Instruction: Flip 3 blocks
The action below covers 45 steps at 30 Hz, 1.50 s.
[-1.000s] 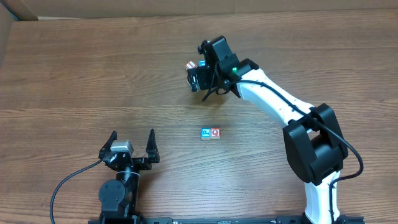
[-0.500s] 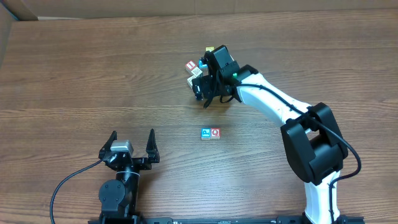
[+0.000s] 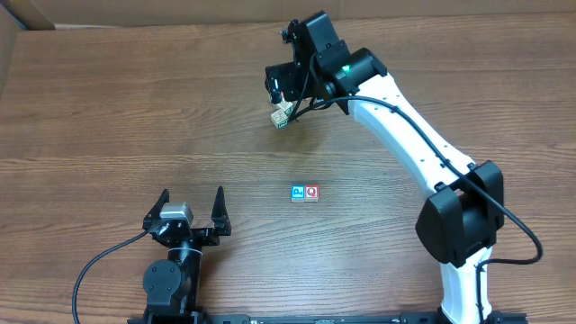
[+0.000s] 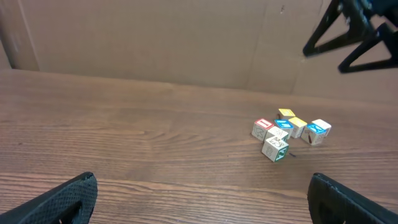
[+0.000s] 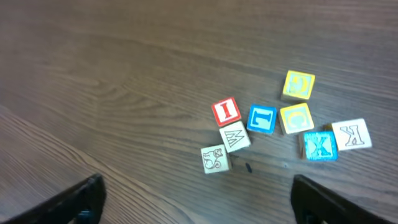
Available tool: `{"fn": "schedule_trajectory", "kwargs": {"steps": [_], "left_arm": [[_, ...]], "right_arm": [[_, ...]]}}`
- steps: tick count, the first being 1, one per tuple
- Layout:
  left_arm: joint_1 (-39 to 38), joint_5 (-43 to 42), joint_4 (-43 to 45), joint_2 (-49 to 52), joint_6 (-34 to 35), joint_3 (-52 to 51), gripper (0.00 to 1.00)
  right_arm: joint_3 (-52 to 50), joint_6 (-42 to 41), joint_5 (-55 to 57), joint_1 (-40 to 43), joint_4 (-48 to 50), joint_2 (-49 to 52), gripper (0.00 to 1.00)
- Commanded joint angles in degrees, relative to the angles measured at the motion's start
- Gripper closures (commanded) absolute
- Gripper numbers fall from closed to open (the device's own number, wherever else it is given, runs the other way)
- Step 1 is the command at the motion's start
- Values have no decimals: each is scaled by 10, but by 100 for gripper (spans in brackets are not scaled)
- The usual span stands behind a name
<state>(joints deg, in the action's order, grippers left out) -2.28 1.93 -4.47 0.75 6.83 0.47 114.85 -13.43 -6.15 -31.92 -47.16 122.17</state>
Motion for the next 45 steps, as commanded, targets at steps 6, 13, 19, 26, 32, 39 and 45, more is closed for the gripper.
{"fn": "schedule_trajectory", "kwargs": {"steps": [6,13,19,26,32,39,45], "left_arm": [[-4,-5,1,-5,-13,-2,0],[-4,-5,1,-5,-13,-2,0],[-4,-5,1,-5,-13,-2,0],[-4,-5,1,-5,-13,-2,0],[-4,-5,1,-5,-13,-2,0],[-4,-4,1,-5,-13,-2,0],[-4,-5,1,-5,-13,-2,0]], "right_arm": [[-1,-3,39,-38,24,115,18],[-1,-2,51,-57,23,152,41],[1,-2,75,-58,18,136,53],[-1,-11,91,-58,21,132,14],[-2,-82,91,-59,36,152,17],[3,-106,91,-59,44,151,69],[12,-106,91,-59,15,98,83]]}}
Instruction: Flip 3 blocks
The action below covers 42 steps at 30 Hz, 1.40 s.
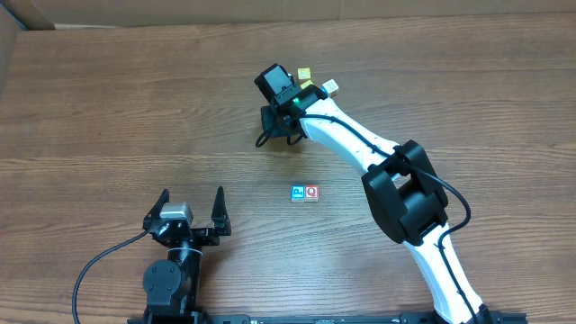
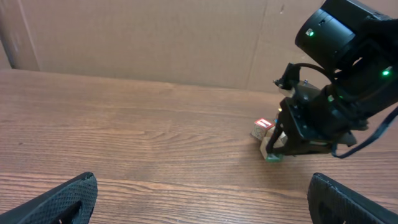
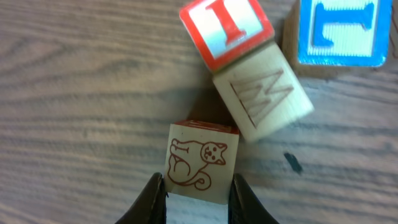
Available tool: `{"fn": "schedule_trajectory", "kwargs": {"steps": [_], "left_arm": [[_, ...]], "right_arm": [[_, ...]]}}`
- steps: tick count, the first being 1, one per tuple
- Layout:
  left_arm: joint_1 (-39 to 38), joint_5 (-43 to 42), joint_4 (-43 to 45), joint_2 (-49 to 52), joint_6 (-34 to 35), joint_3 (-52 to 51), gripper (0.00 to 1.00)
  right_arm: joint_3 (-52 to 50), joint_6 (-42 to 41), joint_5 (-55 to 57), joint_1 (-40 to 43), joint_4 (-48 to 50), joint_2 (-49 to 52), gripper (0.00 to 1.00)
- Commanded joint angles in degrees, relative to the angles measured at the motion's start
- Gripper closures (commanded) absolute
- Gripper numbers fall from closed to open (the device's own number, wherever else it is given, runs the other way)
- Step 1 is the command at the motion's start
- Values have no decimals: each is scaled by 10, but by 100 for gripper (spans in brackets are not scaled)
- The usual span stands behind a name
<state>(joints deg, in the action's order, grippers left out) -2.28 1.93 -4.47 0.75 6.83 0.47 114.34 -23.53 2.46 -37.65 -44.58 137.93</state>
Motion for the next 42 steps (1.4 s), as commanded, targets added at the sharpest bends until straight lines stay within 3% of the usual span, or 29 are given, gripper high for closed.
{"fn": "schedule_trajectory", "kwargs": {"steps": [1,9,14,18,20,21,23,24,27,35,37,42], "left_arm": [[-4,-5,1,-5,-13,-2,0],[-4,-5,1,-5,-13,-2,0],[-4,-5,1,-5,-13,-2,0],[-4,-5,1,-5,-13,-2,0],[-4,-5,1,-5,-13,-2,0],[-4,-5,1,-5,-13,-2,0],[-4,-5,1,-5,-13,-2,0],[-4,-4,1,-5,-13,-2,0],[-4,-4,1,-5,-13,-2,0],[-4,-5,1,-5,-13,-2,0],[-4,-5,1,-5,-13,-2,0],[-4,-5,1,-5,-13,-2,0]], "right_arm": [[19,-5,5,-2,-19,-72,83],[20,-6,-39,-10,-148,-189,83],[4,-42,-82,-13,-238,-185,83],[-48,-46,-87,-31,-228,-181,83],[-76,-48,-88,-44,-196,-181,76],[-87,-48,-87,-49,-181,-181,66],[-101,-45,-86,-55,-152,-181,27],[-104,-42,-86,-56,-141,-181,18],[-104,-17,-86,-56,-117,-181,5],[-13,9,-86,1,-200,-187,0],[47,32,-86,60,-291,-190,0],[86,56,-86,159,-378,-190,0]]}}
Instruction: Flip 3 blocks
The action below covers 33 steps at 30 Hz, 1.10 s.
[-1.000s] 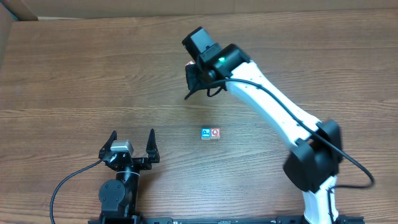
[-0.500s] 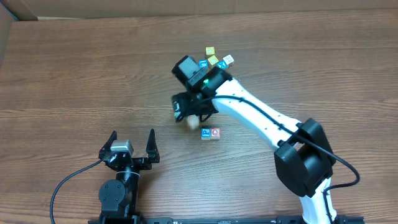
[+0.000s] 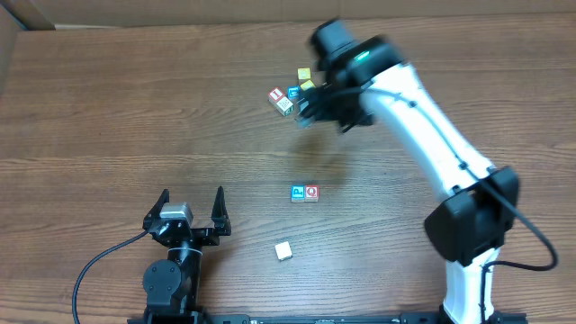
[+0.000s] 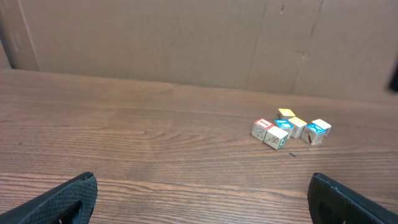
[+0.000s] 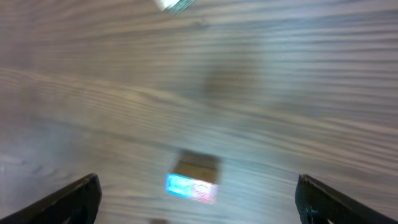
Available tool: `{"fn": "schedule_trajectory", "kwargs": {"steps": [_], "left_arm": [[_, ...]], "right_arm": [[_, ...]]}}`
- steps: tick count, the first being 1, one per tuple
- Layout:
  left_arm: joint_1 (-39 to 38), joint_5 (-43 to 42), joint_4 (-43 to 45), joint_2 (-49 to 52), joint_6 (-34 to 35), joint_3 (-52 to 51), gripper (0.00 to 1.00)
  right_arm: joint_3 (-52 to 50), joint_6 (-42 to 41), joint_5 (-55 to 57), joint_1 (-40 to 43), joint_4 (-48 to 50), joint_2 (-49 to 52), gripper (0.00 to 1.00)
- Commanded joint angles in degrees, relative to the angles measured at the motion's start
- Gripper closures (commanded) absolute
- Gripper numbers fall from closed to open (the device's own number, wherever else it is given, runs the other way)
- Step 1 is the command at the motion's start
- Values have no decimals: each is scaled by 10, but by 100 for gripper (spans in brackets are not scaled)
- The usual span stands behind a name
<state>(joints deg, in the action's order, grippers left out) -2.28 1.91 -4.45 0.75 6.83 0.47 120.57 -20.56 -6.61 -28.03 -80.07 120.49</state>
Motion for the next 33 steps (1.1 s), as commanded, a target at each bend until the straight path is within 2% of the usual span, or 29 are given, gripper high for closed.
{"fn": "schedule_trajectory", "kwargs": {"steps": [1,7,12,19,23,27,33], "left_arm": [[-4,-4,1,-5,-13,-2,0],[-4,-4,1,-5,-13,-2,0],[-4,-4,1,-5,-13,-2,0],[-4,-4,3,-5,-13,-2,0],[-4,-5,55,-5,-11,-2,0],[-4,-2,61,-5,-9,-2,0],[-4,-122,48,-5,22,14,0]], "right_arm": [[24,26,5,82,-29,-16,0],[24,26,5,193,-43,-15,0],[24,26,5,244,-41,-15,0],[24,26,5,283,-41,-15,0],[24,26,5,289,-41,-15,0],[24,26,5,289,-41,-15,0],[24,26,5,289,-41,-15,0]]}}
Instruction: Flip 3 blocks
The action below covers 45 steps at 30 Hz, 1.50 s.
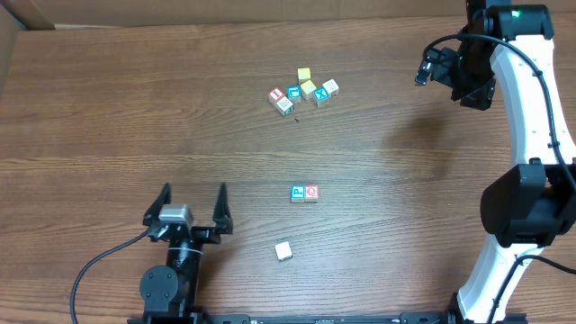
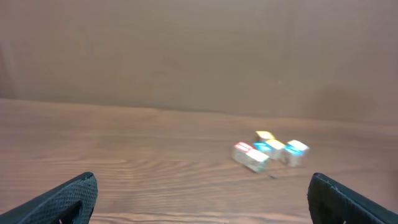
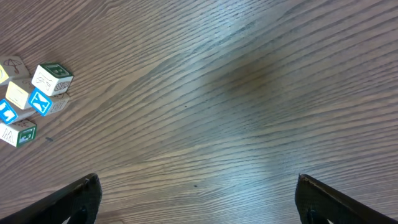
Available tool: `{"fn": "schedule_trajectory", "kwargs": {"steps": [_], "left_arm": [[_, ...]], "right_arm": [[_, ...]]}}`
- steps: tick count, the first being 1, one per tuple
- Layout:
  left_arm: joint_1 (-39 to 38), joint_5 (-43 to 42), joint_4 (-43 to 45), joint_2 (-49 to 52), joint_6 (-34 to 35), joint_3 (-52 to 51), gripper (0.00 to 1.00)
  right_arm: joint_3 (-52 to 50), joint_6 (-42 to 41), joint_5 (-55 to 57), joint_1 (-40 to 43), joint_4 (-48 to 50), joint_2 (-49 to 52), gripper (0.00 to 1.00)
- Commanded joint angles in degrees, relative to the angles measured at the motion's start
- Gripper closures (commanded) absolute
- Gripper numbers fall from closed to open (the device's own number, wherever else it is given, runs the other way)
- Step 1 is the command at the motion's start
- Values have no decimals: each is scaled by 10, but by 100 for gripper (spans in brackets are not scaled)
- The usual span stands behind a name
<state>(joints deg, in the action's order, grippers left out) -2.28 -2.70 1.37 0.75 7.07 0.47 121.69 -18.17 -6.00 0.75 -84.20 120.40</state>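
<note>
Several letter blocks point(image 1: 301, 90) lie clustered at the back middle of the table; they also show, blurred, in the left wrist view point(image 2: 267, 149) and at the left edge of the right wrist view point(image 3: 34, 99). A blue and a red block point(image 1: 304, 193) sit side by side mid-table. One pale block point(image 1: 283, 251) lies alone in front of them. My right gripper point(image 1: 434, 65) hangs open at the far right back, well clear of every block point(image 3: 199, 199). At the front left, my left gripper point(image 1: 189, 211) also stands open and empty point(image 2: 199, 205).
Brown cardboard walls point(image 2: 186, 56) stand behind the wooden table point(image 1: 135, 117). The right arm's white links point(image 1: 531, 99) run down the right side.
My right gripper, still open, was beside the cluster and is now at the far right back. The left wrist view is now blurred and slightly shifted. No block has moved.
My right gripper hung open above the cluster, with a cat block beside it. Then it was shut on that cat block at the table. Later it was open, and a pale block lay alone in front of the blue-red pair. Now the arm is off to the right.
</note>
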Motion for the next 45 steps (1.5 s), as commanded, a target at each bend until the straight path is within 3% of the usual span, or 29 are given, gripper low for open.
{"fn": "schedule_trajectory", "kwargs": {"steps": [1,8,15,20,26,28,30,32,36,41,42,44,45], "left_arm": [[-4,-72,-25,-4,30,29,0],[-3,-48,-184,108,39,264,0],[-4,-149,-438,437,39,624,0],[-4,-308,-600,644,39,816,0],[-4,-579,-589,808,39,895,0],[-5,-598,-589,840,40,895,72],[-18,-537,-624,868,48,895,85],[-42,-392,-665,887,83,895,87],[-118,-124,-728,900,172,886,86],[-218,17,-787,900,236,876,72],[-234,20,-800,900,238,874,56],[-258,15,-825,900,252,864,14],[-266,10,-835,900,261,858,10]], "right_arm": [[13,2,-1,1,1,-14,0],[13,2,-1,1,1,-14,0],[13,2,-1,1,1,-14,0],[13,2,-1,1,1,-14,0],[13,2,-1,1,1,-14,0],[13,2,-1,1,1,-14,0],[13,2,-1,1,1,-14,0],[13,2,-1,1,1,-14,0],[13,2,-1,1,1,-14,0],[13,2,-1,1,1,-14,0],[13,2,-1,1,1,-14,0],[13,2,-1,1,1,-14,0],[13,2,-1,1,1,-14,0]]}}
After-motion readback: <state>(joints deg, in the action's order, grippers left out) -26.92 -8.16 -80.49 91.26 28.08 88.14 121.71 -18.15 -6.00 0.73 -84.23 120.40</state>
